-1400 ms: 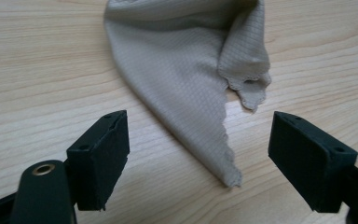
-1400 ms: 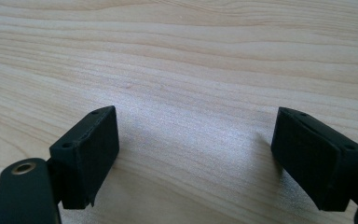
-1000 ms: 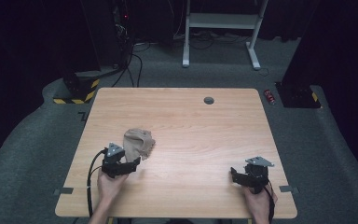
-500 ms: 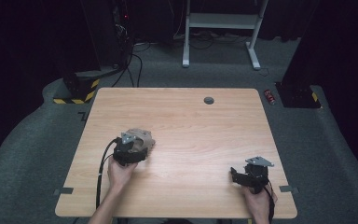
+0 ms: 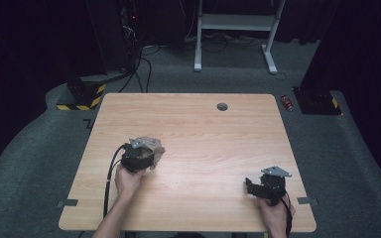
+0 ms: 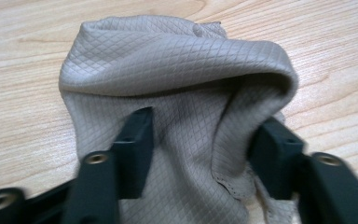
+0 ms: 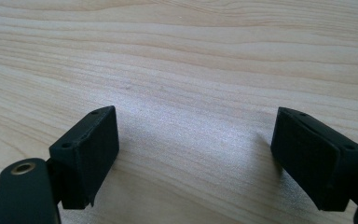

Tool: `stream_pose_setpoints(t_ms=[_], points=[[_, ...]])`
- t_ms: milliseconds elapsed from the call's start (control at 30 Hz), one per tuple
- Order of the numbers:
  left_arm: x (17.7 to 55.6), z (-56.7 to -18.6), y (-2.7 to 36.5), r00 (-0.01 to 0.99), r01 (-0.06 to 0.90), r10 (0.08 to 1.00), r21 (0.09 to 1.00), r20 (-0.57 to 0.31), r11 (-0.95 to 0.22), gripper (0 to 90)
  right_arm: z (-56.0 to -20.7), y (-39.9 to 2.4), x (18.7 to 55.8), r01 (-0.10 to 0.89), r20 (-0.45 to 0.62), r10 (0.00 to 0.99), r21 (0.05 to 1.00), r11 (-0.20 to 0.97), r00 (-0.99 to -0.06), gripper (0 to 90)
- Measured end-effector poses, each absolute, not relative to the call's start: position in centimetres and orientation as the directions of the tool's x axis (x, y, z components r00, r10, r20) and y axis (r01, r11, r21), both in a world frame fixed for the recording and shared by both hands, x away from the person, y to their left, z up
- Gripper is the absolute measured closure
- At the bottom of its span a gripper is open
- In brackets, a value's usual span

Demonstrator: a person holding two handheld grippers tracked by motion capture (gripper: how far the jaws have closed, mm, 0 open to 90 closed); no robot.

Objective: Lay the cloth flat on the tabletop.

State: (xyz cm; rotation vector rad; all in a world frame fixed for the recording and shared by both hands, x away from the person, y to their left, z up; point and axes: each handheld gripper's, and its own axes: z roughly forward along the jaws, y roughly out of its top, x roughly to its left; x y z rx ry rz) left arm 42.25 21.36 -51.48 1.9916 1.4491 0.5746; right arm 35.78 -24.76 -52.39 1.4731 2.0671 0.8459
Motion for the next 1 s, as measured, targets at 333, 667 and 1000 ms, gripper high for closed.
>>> stream_pose_setpoints(t_ms=[333, 667, 1000], points=[[42.1, -51.5, 21.5, 0.345, 0.673, 0.939, 0.700, -0.012, -0.238, 83.5, -52.4, -24.7, 35.8, 0.664, -0.016, 0.949, 0.710, 0.234, -0.316, 14.8], [41.4, -50.8, 20.4, 0.440, 0.626, 0.897, 0.733, -0.051, -0.265, 84.4, -52.4, -24.7, 35.8, 0.664, -0.017, 0.949, 0.710, 0.234, -0.316, 14.8], [40.9, -50.2, 18.8, 0.510, 0.603, 0.855, 0.747, -0.091, -0.280, 84.6, -52.4, -24.7, 35.8, 0.664, -0.017, 0.948, 0.710, 0.234, -0.316, 14.8]])
